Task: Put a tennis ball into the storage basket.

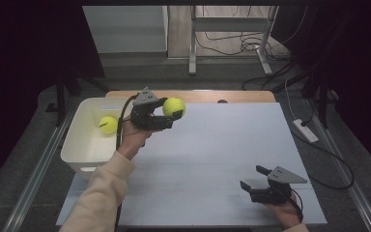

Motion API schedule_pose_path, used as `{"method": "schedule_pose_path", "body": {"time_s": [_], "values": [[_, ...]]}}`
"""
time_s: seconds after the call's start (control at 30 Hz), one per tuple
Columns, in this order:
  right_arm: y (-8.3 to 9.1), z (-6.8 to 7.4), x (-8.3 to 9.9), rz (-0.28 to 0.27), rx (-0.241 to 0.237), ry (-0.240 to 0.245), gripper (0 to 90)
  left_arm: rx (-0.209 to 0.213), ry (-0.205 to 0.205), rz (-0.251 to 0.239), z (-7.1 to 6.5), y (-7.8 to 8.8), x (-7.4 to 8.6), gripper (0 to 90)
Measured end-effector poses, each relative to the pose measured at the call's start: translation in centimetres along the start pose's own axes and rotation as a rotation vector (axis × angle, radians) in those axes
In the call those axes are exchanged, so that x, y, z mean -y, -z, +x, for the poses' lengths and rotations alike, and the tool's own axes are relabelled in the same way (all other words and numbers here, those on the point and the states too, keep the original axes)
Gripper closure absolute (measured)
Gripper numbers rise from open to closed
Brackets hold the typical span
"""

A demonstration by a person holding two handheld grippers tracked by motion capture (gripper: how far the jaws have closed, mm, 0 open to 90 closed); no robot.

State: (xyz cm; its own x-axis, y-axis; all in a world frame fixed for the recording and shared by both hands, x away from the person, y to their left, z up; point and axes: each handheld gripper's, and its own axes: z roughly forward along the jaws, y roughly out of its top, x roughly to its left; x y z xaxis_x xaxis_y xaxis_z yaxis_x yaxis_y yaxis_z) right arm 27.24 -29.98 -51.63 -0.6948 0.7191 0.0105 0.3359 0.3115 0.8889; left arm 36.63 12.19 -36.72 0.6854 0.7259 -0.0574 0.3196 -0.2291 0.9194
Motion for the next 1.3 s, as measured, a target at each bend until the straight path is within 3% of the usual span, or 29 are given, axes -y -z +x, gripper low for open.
{"method": "schedule_pose_path", "body": {"time_s": [1.3], "values": [[0.0,0.0,0.0,0.003,0.007,0.003,13.6,-0.063,0.010,-0.038,1.4,3.6,0.0,27.5]]}}
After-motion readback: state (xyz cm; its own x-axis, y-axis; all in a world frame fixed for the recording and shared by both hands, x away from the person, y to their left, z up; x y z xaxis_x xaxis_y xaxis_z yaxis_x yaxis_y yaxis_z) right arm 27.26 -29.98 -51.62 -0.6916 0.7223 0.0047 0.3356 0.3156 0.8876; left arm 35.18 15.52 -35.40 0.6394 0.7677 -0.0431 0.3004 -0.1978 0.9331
